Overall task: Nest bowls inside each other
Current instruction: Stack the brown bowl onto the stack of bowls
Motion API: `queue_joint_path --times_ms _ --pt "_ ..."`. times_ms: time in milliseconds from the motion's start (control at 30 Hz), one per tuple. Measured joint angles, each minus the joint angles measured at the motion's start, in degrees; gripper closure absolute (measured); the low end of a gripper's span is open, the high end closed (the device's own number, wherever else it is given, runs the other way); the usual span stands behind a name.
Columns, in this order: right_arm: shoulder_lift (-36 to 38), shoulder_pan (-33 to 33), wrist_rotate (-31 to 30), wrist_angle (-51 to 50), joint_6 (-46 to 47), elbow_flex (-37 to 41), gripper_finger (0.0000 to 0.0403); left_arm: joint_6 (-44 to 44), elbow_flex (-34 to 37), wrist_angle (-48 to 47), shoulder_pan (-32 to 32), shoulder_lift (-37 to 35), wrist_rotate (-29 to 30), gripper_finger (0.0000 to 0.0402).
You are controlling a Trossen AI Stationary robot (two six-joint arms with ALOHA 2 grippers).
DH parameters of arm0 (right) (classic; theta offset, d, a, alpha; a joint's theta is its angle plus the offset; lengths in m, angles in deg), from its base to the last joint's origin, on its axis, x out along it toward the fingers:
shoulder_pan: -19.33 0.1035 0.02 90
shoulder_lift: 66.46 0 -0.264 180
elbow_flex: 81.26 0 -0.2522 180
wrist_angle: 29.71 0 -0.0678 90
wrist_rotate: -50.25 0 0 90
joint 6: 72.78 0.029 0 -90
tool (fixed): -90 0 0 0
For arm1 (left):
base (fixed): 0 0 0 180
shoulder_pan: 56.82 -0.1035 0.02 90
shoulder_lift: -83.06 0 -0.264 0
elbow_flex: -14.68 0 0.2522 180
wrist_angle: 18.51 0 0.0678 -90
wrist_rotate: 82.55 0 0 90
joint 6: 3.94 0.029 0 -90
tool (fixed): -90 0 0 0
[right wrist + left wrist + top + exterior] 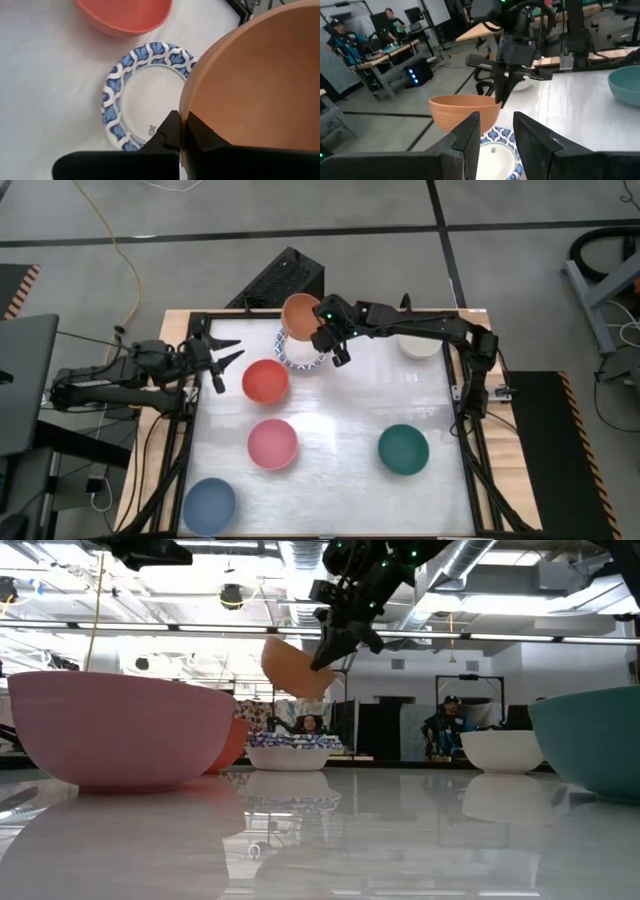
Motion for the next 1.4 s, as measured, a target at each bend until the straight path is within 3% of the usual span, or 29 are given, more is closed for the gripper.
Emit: queue_joint_path --times_ms 400,833,1400 --pt "-4.8 -2.9 2.8 1.1 -1.1 0.0 0.0388 0.0 0.8 0.6 -0.2 -1.3 0.8 0.0294" --pt "-5.8 -2.4 5.7 0.7 -2.0 0.0 0.0389 -0.8 17.1 20.2 -1.8 -8.1 3.8 0.0294" --pt "-5.8 -1.3 6.1 2.8 -3.4 -0.3 0.0390 -1.2 17.4 19.6 -2.4 -8.6 5.1 0.0294"
